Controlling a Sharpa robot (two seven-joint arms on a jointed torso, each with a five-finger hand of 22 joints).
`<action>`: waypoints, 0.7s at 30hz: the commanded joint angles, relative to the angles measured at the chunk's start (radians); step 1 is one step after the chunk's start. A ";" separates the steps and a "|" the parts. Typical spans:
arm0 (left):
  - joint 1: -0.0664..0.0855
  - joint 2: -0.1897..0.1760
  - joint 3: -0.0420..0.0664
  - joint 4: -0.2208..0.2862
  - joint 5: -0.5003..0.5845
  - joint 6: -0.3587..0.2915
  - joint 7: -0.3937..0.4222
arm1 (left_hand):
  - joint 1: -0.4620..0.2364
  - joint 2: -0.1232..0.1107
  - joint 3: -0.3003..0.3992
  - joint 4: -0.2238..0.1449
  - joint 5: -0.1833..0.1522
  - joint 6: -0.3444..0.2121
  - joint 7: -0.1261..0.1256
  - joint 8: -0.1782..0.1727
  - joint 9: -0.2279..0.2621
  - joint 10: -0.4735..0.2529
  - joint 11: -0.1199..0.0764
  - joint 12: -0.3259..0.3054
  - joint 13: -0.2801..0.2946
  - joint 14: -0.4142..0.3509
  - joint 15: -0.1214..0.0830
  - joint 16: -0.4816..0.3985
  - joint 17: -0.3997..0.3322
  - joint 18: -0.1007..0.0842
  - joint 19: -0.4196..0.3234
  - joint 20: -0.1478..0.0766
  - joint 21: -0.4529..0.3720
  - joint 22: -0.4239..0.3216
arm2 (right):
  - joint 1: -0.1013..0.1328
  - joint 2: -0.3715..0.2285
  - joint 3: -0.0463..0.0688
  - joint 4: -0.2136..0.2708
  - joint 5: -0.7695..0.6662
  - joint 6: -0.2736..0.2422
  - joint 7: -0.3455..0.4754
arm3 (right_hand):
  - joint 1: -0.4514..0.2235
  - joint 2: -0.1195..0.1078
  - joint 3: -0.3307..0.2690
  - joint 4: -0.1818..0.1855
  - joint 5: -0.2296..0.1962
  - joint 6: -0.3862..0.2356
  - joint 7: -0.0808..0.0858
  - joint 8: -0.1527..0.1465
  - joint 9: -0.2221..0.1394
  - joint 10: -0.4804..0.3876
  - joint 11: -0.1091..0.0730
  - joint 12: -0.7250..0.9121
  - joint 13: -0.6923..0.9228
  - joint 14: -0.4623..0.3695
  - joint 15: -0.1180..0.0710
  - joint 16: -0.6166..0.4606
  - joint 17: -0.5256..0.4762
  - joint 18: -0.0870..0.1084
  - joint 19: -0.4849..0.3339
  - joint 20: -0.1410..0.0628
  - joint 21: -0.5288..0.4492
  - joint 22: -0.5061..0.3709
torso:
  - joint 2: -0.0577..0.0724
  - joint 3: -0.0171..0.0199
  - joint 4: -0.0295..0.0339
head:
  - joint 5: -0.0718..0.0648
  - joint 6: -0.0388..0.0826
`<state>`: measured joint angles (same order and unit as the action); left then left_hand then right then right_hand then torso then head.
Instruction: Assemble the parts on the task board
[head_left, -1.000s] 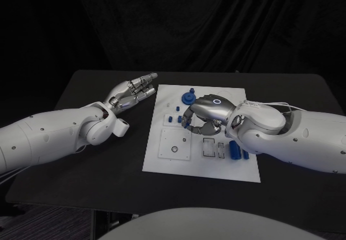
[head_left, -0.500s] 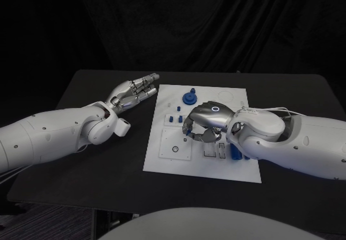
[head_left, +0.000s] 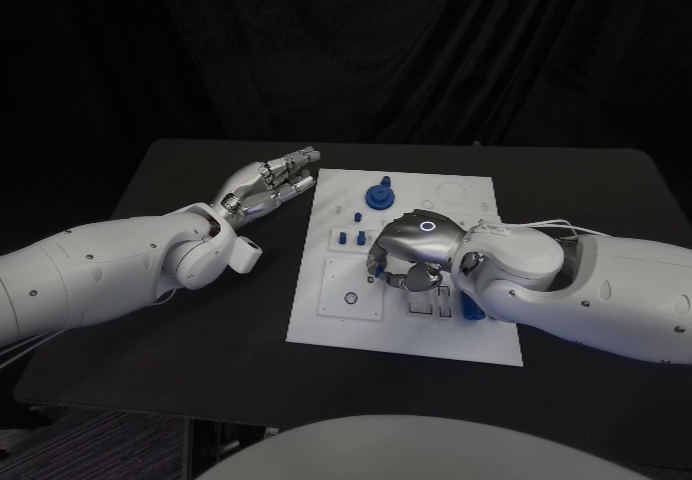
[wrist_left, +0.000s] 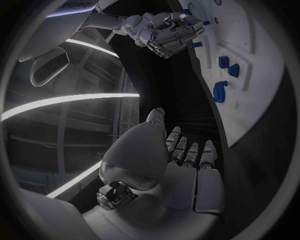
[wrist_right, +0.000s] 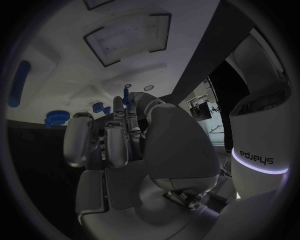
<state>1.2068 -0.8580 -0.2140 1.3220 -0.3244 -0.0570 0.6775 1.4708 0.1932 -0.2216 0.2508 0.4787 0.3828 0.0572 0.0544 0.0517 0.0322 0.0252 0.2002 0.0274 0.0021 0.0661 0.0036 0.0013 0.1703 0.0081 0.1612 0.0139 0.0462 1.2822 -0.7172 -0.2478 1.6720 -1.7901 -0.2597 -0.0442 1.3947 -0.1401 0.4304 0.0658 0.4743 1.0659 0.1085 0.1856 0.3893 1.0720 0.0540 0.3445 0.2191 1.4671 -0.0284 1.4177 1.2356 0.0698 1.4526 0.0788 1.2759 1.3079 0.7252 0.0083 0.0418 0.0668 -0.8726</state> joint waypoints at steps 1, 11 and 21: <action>-0.002 0.001 0.001 -0.001 0.002 0.023 0.043 | 0.003 0.004 0.003 -0.005 0.005 0.012 0.004 0.004 0.002 -0.003 0.008 0.001 0.001 -0.002 0.003 -0.004 -0.001 -0.001 -0.001 0.007 -0.005 0.002 | -0.007 0.003 0.001 -0.003 -0.025 0.001 -0.021 | -0.009 0.002 0.003 -0.006 -0.002 -0.004 0.003 -0.005 0.001 0.008 0.001 -0.002 0.001 0.023 0.007 -0.004 0.002 -0.006 -0.001 0.003 -0.004 0.178 | 0.001 0.0007 -0.0026 | 0.005 0.000; -0.005 0.008 0.001 -0.007 0.002 0.031 0.040 | 0.006 0.006 0.005 -0.007 0.008 0.013 0.003 0.005 0.002 -0.003 0.010 0.001 0.001 -0.002 0.008 -0.004 -0.001 -0.002 -0.001 0.010 -0.005 0.003 | -0.019 0.018 0.001 -0.024 -0.025 -0.005 -0.017 | -0.009 0.002 0.003 -0.007 -0.003 -0.003 0.003 -0.005 0.001 0.010 0.000 -0.001 0.001 0.023 0.007 -0.005 0.000 -0.006 -0.001 0.004 -0.005 0.178 | -0.002 0.0009 -0.0016 | 0.004 0.000; -0.007 0.012 0.001 -0.013 0.002 0.038 0.035 | 0.008 0.008 0.007 -0.008 0.009 0.014 0.003 0.005 0.002 -0.004 0.010 0.002 0.001 -0.002 0.011 -0.004 -0.001 -0.002 0.000 0.013 -0.004 0.004 | -0.023 0.027 0.001 -0.031 -0.025 -0.020 -0.011 | -0.009 0.002 0.003 -0.008 -0.003 -0.003 0.002 -0.006 0.001 0.013 -0.001 0.000 0.002 0.022 0.007 -0.005 0.000 -0.006 -0.001 0.004 -0.005 0.178 | -0.001 -0.0003 -0.0003 | 0.007 0.000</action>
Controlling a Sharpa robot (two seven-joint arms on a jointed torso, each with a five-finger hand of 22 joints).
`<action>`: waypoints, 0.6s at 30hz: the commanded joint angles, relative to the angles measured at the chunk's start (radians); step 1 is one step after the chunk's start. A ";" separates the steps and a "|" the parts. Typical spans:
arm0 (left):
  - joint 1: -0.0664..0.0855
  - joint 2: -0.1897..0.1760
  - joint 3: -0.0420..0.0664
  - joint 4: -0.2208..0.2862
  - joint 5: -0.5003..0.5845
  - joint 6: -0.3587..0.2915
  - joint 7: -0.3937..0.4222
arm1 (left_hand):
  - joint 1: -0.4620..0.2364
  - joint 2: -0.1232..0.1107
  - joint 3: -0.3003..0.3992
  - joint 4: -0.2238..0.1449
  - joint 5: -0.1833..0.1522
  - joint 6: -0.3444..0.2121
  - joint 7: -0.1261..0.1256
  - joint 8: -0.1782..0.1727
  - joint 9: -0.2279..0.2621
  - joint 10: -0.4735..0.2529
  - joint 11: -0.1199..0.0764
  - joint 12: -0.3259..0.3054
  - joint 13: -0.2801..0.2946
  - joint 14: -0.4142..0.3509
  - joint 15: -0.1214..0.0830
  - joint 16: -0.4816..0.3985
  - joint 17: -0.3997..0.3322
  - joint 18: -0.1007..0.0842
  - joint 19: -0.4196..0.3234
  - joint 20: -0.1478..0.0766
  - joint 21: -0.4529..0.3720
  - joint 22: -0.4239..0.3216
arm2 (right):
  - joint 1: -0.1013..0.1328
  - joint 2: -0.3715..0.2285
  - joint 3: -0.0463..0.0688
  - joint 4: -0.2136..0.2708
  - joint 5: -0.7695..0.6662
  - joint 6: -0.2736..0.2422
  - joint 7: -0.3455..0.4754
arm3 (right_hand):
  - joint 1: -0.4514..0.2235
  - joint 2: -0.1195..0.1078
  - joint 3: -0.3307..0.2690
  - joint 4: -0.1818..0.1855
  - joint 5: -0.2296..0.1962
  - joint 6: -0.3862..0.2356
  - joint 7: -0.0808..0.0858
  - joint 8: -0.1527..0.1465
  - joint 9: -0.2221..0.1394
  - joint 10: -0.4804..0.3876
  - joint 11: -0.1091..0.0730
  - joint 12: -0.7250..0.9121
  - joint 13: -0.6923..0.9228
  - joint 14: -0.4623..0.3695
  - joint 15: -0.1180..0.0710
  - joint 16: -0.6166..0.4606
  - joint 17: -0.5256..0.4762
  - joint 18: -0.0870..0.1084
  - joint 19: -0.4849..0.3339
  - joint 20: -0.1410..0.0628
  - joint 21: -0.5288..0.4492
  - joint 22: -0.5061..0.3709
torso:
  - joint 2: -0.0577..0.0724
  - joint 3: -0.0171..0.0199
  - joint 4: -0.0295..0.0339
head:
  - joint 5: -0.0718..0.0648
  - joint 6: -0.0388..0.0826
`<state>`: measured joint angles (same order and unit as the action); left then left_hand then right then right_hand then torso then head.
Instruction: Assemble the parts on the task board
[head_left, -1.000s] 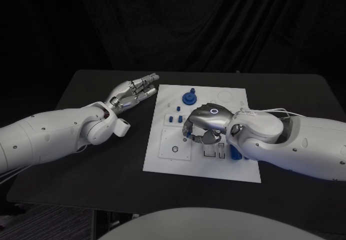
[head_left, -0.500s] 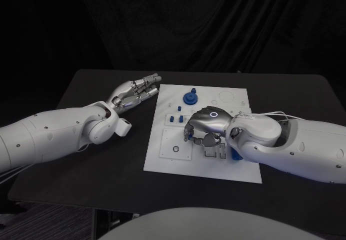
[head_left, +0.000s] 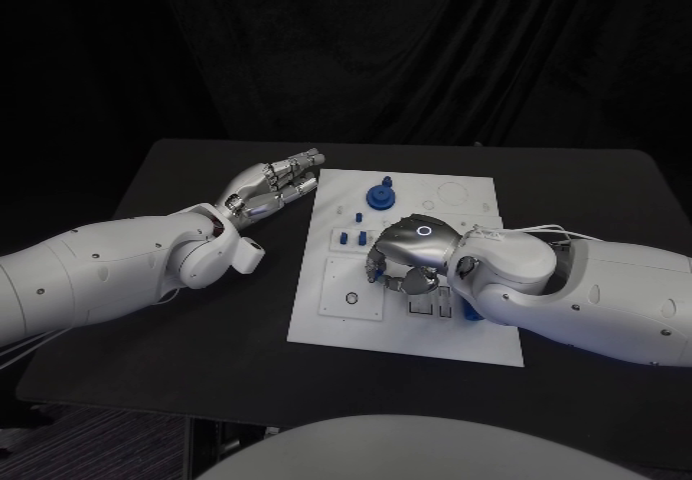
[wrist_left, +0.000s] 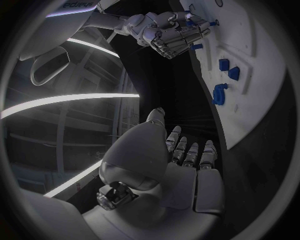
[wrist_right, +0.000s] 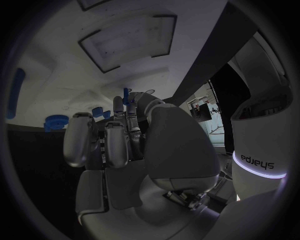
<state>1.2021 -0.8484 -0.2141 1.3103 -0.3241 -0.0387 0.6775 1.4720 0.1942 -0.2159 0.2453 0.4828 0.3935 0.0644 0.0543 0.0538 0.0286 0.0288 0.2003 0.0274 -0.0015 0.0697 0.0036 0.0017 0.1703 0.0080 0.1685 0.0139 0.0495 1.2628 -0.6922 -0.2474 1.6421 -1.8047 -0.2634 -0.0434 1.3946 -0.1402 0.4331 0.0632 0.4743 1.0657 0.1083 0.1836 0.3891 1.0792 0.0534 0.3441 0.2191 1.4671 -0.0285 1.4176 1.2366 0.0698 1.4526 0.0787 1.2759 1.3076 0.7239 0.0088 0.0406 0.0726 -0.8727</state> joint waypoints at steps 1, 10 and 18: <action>-0.003 0.003 0.001 -0.001 0.001 0.021 0.034 | 0.007 0.008 0.002 -0.003 0.006 0.006 -0.003 0.006 0.001 0.000 0.007 0.003 0.001 0.001 0.009 -0.004 -0.002 -0.003 0.000 0.006 -0.004 0.001 | -0.003 0.002 0.000 -0.001 -0.011 -0.017 -0.011 | -0.009 0.002 0.000 -0.005 -0.003 -0.003 0.002 -0.004 0.001 0.006 0.000 0.001 0.002 0.022 0.007 -0.005 -0.001 -0.006 -0.001 0.004 -0.005 0.178 | 0.000 -0.0010 0.0007 | 0.002 0.000; -0.005 0.008 0.001 -0.009 0.001 0.030 0.027 | 0.008 0.010 0.004 -0.003 0.006 0.015 0.001 0.008 0.002 0.000 0.009 0.004 0.001 0.001 0.014 -0.004 -0.002 -0.004 0.000 0.009 -0.004 0.002 | -0.004 0.009 0.000 0.000 -0.011 -0.018 -0.010 | -0.009 0.002 0.000 -0.006 -0.003 -0.002 0.002 -0.004 0.002 0.007 0.000 0.001 0.002 0.022 0.007 -0.005 -0.002 -0.006 -0.001 0.004 -0.005 0.178 | 0.000 0.0001 0.0006 | 0.002 0.000; -0.006 0.011 0.001 -0.012 0.001 0.038 0.020 | 0.009 0.013 0.006 -0.005 0.006 0.026 0.006 0.011 0.004 0.001 0.012 0.006 0.002 0.001 0.023 -0.004 -0.002 -0.008 0.001 0.015 -0.004 0.004 | -0.004 0.013 0.000 -0.001 -0.011 -0.012 -0.010 | -0.009 0.002 0.000 -0.006 -0.003 -0.002 0.002 -0.004 0.002 0.009 -0.001 0.002 0.002 0.022 0.007 -0.006 -0.004 -0.005 -0.002 0.004 -0.006 0.178 | 0.001 -0.0001 0.0005 | 0.002 0.000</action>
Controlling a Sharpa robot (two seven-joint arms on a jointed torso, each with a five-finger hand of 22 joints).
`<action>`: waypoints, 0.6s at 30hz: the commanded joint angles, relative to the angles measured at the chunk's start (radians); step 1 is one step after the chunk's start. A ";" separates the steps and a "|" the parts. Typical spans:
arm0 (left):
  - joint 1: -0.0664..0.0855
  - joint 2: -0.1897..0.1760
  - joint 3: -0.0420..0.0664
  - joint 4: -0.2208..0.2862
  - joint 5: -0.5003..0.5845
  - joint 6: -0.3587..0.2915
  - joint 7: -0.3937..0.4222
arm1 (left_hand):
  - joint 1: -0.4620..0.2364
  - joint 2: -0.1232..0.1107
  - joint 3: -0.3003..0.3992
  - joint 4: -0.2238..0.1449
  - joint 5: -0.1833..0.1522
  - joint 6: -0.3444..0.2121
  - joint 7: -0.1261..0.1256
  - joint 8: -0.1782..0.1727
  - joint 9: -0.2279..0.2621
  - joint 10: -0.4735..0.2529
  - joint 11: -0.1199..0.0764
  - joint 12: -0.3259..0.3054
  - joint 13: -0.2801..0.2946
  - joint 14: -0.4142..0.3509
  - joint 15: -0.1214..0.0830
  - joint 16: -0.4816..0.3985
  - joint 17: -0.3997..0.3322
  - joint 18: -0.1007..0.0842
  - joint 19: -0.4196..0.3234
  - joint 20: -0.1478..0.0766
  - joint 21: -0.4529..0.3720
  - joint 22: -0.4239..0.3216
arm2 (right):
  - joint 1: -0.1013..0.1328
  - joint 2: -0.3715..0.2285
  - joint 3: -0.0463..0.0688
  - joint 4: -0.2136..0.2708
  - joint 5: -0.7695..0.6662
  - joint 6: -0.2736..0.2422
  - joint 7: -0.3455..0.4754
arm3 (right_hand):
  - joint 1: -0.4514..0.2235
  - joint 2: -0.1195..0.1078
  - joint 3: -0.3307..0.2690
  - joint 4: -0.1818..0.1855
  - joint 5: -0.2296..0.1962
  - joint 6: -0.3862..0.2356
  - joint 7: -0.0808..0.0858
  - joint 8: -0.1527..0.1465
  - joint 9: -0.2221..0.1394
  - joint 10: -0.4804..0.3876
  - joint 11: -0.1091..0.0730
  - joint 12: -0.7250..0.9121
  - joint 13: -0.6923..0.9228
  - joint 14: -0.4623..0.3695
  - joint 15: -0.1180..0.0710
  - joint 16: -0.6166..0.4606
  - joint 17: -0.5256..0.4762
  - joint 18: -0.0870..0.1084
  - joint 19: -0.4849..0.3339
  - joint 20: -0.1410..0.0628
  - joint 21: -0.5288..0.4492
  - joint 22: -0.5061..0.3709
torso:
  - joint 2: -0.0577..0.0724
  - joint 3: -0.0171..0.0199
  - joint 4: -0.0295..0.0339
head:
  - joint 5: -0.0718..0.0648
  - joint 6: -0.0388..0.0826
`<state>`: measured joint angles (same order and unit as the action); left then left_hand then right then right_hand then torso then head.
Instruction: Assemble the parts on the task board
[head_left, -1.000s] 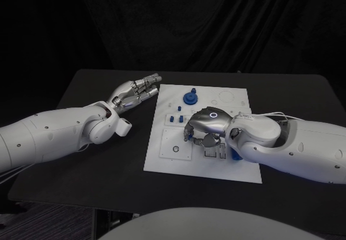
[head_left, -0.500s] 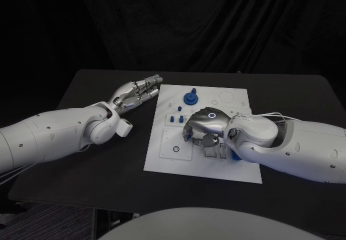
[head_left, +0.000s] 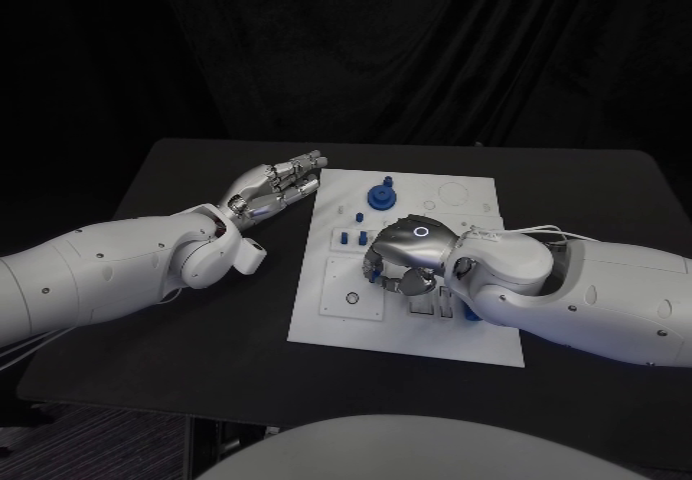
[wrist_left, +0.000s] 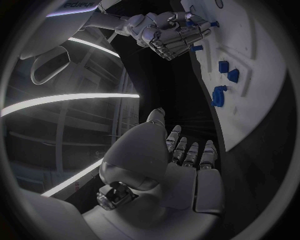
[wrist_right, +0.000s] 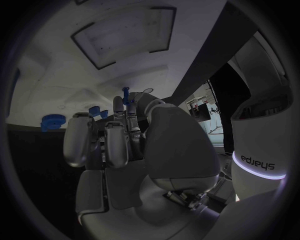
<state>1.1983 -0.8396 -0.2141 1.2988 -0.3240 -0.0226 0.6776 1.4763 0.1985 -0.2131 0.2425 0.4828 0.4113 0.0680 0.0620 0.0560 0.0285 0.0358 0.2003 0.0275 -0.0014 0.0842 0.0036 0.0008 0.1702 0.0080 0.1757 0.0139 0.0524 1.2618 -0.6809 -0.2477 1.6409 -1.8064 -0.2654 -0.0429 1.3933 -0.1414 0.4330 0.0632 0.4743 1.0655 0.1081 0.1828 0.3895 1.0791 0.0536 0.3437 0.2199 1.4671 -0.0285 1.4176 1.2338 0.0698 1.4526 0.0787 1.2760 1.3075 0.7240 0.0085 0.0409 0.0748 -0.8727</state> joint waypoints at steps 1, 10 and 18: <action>-0.002 0.003 0.001 -0.001 0.001 0.022 0.019 | 0.005 0.010 0.004 -0.002 0.006 0.011 0.003 0.004 0.002 0.001 0.007 0.007 0.002 0.001 0.011 -0.004 -0.001 -0.008 0.002 0.010 -0.003 0.004 | -0.003 0.003 0.001 0.000 -0.009 -0.010 -0.011 | -0.008 0.004 0.000 -0.006 -0.003 -0.002 0.003 -0.004 0.002 0.009 -0.001 0.002 0.002 0.021 0.006 -0.006 -0.002 -0.005 -0.002 0.004 -0.007 0.178 | 0.000 0.0003 -0.0003 | 0.000 0.000; -0.004 0.006 0.001 -0.004 0.001 0.028 0.016 | 0.006 0.011 0.006 -0.004 0.006 0.017 0.006 0.006 0.003 0.002 0.009 0.008 0.002 0.001 0.017 -0.004 -0.001 -0.009 0.004 0.014 -0.001 0.010 | -0.003 0.008 0.001 -0.004 -0.009 -0.001 -0.014 | -0.008 0.004 0.000 -0.007 -0.003 -0.002 0.003 -0.004 0.002 0.009 -0.001 0.002 0.002 0.020 0.006 -0.008 -0.005 -0.004 -0.004 0.004 -0.011 0.177 | 0.000 0.0005 -0.0002 | 0.000 0.000; -0.005 0.007 0.001 -0.005 0.001 0.033 0.013 | 0.007 0.012 0.008 -0.006 0.008 0.023 0.008 0.008 0.004 0.002 0.011 0.009 0.002 0.001 0.022 -0.004 -0.001 -0.011 0.006 0.018 0.000 0.014 | -0.003 0.012 0.001 -0.006 -0.009 0.014 -0.018 | -0.011 0.003 0.001 -0.007 -0.002 -0.008 0.004 -0.010 0.000 0.005 0.001 -0.001 0.001 0.017 0.007 -0.013 -0.013 -0.003 -0.008 0.004 -0.019 0.174 | 0.000 -0.0006 -0.0008 | 0.001 0.000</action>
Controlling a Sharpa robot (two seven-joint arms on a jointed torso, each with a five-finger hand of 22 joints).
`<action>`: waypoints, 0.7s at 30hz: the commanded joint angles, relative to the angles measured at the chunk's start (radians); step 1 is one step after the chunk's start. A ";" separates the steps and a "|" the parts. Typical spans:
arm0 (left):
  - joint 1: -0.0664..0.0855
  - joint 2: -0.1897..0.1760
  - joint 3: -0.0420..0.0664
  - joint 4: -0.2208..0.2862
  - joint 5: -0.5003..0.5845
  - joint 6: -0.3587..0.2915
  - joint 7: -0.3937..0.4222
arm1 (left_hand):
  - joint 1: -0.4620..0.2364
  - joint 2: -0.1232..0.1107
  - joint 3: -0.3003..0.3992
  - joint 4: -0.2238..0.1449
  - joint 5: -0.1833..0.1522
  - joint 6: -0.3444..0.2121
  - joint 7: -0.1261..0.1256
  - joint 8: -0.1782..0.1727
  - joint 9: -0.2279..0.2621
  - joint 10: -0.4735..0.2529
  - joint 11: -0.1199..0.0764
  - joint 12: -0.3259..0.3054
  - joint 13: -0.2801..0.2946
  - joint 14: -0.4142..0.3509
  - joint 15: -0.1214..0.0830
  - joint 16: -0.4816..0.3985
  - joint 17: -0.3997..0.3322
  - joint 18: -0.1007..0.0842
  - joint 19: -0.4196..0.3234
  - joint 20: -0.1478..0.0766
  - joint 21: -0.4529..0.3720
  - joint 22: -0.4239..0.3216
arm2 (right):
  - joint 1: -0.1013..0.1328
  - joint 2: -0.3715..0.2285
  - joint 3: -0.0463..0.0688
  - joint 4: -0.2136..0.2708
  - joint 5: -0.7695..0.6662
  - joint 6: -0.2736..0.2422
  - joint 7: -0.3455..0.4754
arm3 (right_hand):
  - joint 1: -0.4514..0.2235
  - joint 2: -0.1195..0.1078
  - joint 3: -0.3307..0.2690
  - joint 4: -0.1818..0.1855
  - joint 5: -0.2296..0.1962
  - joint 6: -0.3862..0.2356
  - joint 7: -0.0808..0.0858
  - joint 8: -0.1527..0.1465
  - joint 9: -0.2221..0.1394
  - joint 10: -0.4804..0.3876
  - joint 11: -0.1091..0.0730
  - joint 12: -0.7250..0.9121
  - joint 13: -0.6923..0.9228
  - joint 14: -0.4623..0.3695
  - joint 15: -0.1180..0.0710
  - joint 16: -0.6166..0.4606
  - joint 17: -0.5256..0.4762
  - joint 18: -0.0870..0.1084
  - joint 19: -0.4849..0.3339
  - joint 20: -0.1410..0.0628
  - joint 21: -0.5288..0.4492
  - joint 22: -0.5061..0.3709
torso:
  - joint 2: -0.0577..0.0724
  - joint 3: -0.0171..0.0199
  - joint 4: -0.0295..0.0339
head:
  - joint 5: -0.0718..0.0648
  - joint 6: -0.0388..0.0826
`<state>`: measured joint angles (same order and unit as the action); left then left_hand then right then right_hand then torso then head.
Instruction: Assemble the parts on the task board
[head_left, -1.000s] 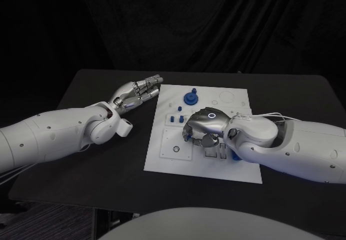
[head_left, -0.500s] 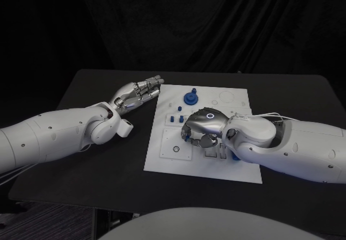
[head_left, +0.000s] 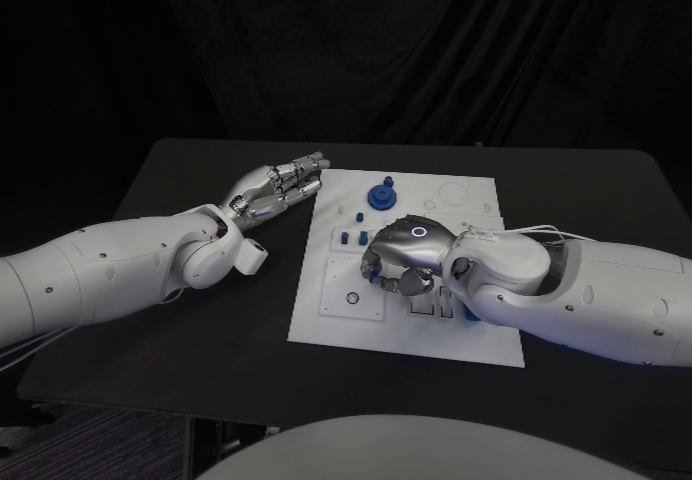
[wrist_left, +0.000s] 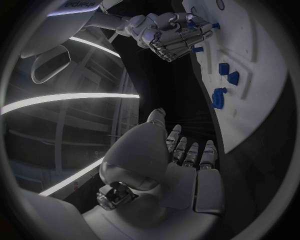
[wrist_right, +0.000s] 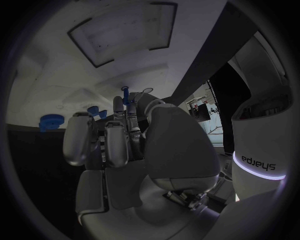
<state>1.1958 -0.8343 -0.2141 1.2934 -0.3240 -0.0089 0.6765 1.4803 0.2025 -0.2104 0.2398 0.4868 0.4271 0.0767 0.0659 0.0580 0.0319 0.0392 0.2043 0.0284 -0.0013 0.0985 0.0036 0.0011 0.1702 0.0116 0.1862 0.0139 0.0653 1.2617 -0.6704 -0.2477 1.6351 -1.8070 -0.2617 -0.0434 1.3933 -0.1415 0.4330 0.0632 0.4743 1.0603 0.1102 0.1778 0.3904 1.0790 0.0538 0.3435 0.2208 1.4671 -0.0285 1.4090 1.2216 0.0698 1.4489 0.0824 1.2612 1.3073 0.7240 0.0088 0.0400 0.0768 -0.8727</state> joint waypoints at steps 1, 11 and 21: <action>-0.003 0.002 0.001 0.000 0.001 0.020 0.014 | 0.003 0.008 0.005 -0.003 0.004 0.007 -0.001 0.004 0.002 -0.002 0.007 0.005 0.001 0.001 0.007 -0.004 -0.001 -0.011 0.003 0.007 0.000 0.001 | -0.003 0.002 0.001 0.000 -0.008 0.013 -0.018 | -0.012 0.003 0.001 -0.008 -0.002 -0.005 0.002 -0.007 -0.001 0.003 0.001 -0.002 0.000 0.016 0.007 -0.005 -0.003 -0.002 -0.005 0.001 -0.006 0.174 | 0.000 -0.0009 0.0004 | 0.000 0.000; -0.005 0.003 0.001 -0.001 0.001 0.025 0.011 | 0.006 0.011 0.009 -0.006 0.007 0.019 0.002 0.007 0.004 -0.001 0.010 0.007 0.001 0.001 0.011 -0.004 -0.001 -0.012 0.005 0.010 0.001 0.005 | -0.003 0.002 0.001 0.000 -0.008 0.038 -0.024 | -0.017 0.002 0.006 -0.009 -0.002 -0.021 0.005 -0.024 -0.007 -0.013 0.005 -0.011 -0.001 0.007 0.009 -0.016 -0.021 0.002 -0.016 0.003 -0.025 0.169 | 0.000 -0.0003 0.0007 | 0.001 0.000; -0.006 0.003 0.001 -0.002 0.001 0.030 0.008 | 0.008 0.013 0.012 -0.009 0.009 0.037 0.006 0.013 0.006 0.000 0.014 0.008 0.001 0.002 0.016 -0.004 -0.001 -0.013 0.007 0.013 0.002 0.009 | -0.003 0.002 0.001 0.001 -0.008 0.065 -0.028 | -0.026 -0.003 0.011 -0.011 -0.002 -0.041 0.008 -0.046 -0.016 -0.044 0.012 -0.026 -0.004 -0.007 0.009 -0.032 -0.046 0.007 -0.032 0.004 -0.055 0.161 | 0.000 -0.0002 0.0007 | 0.001 0.000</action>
<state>1.1924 -0.8327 -0.2140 1.2909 -0.3239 0.0039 0.6747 1.4841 0.2063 -0.2034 0.2329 0.4905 0.4580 0.0855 0.0737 0.0634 0.0310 0.0455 0.2082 0.0283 0.0022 0.1090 0.0036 0.0016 0.1702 0.0188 0.1934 0.0139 0.0736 1.2617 -0.6685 -0.2454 1.6347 -1.8074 -0.2346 -0.0471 1.3774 -0.1457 0.4416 0.0549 0.4747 1.0263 0.1180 0.1381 0.3772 1.0428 0.0645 0.3223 0.2186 1.4615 -0.0230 1.3816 1.1794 0.0698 1.4234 0.0860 1.2123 1.3080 0.7243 0.0084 0.0406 0.0773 -0.8727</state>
